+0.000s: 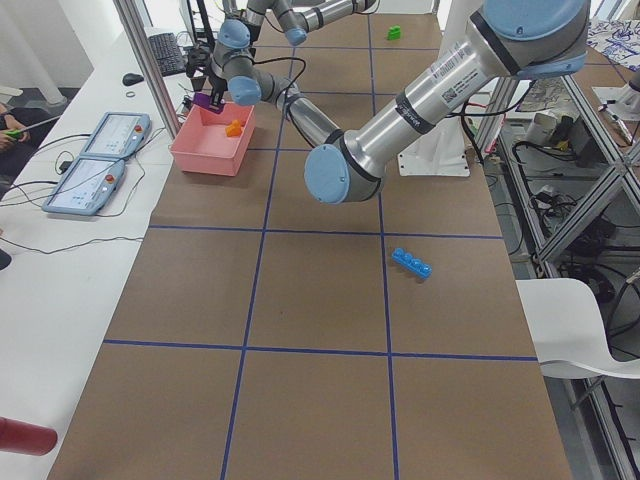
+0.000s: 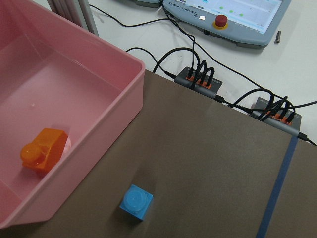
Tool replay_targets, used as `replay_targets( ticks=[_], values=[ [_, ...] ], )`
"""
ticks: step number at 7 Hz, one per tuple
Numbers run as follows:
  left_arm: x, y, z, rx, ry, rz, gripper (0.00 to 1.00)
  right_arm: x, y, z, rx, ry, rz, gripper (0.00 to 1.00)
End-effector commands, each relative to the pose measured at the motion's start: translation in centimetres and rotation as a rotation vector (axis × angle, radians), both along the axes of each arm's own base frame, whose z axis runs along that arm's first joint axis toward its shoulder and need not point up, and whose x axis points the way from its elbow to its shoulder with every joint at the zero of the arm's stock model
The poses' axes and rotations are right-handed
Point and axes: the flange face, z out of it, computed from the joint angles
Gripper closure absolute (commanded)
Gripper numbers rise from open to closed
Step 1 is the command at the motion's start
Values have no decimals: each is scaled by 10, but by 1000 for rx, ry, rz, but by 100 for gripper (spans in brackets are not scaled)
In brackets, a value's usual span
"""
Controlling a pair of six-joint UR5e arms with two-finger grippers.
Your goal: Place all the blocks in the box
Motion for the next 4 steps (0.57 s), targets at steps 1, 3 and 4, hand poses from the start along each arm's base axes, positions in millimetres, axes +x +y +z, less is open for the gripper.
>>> replay_targets(
  ticks=[1,3,4],
  values=[
    [45,-10,-26,14,-28,-59,100,-43,-9,5,21,9,-5,1],
    [72,-27,-29,17,-57,-99,100,-93,-8,18,76,40,32,1],
    [78,-34,-18,26,-54,-105,100,-107,-16,17,62,49,30,1]
  ],
)
